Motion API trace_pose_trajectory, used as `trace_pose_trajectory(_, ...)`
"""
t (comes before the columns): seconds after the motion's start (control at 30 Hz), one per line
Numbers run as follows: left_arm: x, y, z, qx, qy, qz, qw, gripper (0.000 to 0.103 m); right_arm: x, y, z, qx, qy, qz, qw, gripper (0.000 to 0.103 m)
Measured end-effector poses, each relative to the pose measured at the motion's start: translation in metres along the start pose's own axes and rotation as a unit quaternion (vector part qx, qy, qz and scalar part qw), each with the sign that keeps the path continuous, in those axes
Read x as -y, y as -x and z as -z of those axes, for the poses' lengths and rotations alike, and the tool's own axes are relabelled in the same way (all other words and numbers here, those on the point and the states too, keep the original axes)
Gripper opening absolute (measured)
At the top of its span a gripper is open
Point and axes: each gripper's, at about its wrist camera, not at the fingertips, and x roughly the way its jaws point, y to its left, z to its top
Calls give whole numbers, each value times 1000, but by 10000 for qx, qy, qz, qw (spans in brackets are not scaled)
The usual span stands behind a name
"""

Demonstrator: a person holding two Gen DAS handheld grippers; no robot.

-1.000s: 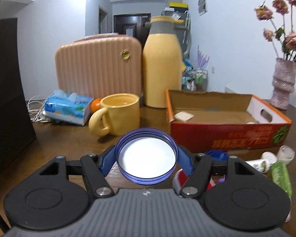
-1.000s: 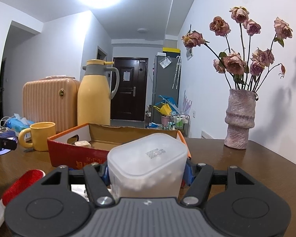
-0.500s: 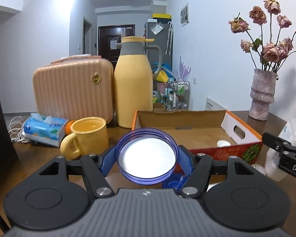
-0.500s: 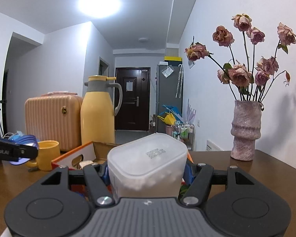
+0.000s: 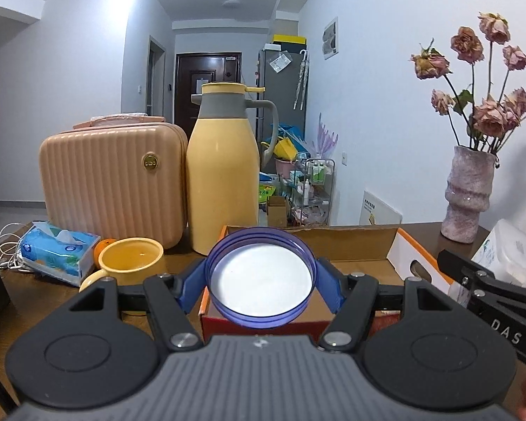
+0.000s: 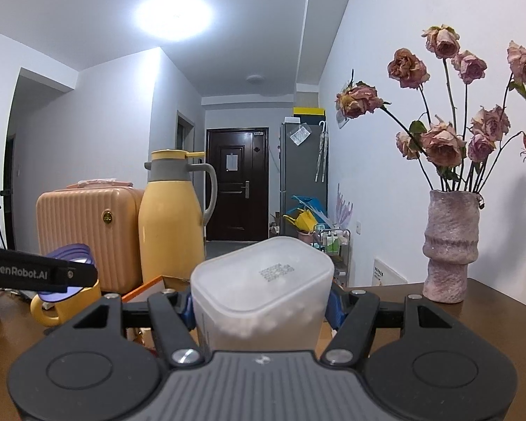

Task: Organize rigid objects
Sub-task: 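Carry the white container and blue-rimmed lid over the cardboard box with both grippers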

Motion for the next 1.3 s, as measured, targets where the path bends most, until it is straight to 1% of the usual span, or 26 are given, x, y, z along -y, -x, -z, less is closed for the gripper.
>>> trace_pose_trajectory(0.17, 0, -16, -6, 33, 13, -131, 9999, 67, -2, -20, -2, -33, -77, 3, 10000, 65)
trace_pose_trajectory(0.43, 0, -45, -13, -31, 98, -168, 9998, 67, -5, -53, 1, -202, -101, 62, 9997, 65)
trace_pose_trajectory(0.77, 3, -80, -13, -171, 1, -267, 9995, 67, -9, -90, 1, -425, -82, 47, 9991, 65)
trace_pose_trajectory(1.03, 7, -103, -14, -223, -54, -327, 9992, 67, -7, -115, 1, -656, -65, 81, 9978, 65)
trace_pose_trajectory(1.3, 10, -123, -12, -382, -175, -357, 9985, 67, -6, -134, 2, -957, -10, 107, 9953, 65)
